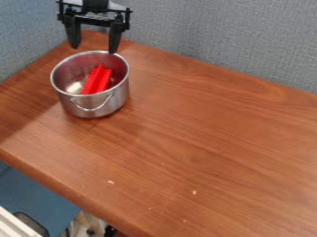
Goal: Put the red object in the metal pot
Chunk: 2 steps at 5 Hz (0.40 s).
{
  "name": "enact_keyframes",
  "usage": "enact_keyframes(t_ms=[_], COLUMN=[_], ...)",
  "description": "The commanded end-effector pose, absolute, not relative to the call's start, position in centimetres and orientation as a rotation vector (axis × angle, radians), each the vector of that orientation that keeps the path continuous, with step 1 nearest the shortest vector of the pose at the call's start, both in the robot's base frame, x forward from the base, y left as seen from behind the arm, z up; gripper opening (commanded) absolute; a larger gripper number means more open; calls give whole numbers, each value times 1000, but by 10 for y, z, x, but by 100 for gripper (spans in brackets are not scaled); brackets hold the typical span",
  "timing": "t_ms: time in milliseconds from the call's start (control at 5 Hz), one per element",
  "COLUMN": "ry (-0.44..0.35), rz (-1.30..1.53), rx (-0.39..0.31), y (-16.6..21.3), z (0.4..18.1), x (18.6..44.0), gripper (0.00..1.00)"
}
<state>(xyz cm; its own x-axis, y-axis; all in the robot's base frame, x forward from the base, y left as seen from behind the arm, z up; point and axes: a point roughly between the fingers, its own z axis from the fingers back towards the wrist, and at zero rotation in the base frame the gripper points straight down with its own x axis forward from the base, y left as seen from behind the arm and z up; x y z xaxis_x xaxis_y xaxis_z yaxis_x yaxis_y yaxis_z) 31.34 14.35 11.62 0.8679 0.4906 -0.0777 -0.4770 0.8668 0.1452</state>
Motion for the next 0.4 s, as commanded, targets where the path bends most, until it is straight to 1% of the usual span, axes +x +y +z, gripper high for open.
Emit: enact_keyframes(t_ms=[0, 200], ry=[9, 8], rz=[504, 502], rx=[140, 138], y=[142, 141], z=[152, 153], x=[317, 317], gripper=[100, 100])
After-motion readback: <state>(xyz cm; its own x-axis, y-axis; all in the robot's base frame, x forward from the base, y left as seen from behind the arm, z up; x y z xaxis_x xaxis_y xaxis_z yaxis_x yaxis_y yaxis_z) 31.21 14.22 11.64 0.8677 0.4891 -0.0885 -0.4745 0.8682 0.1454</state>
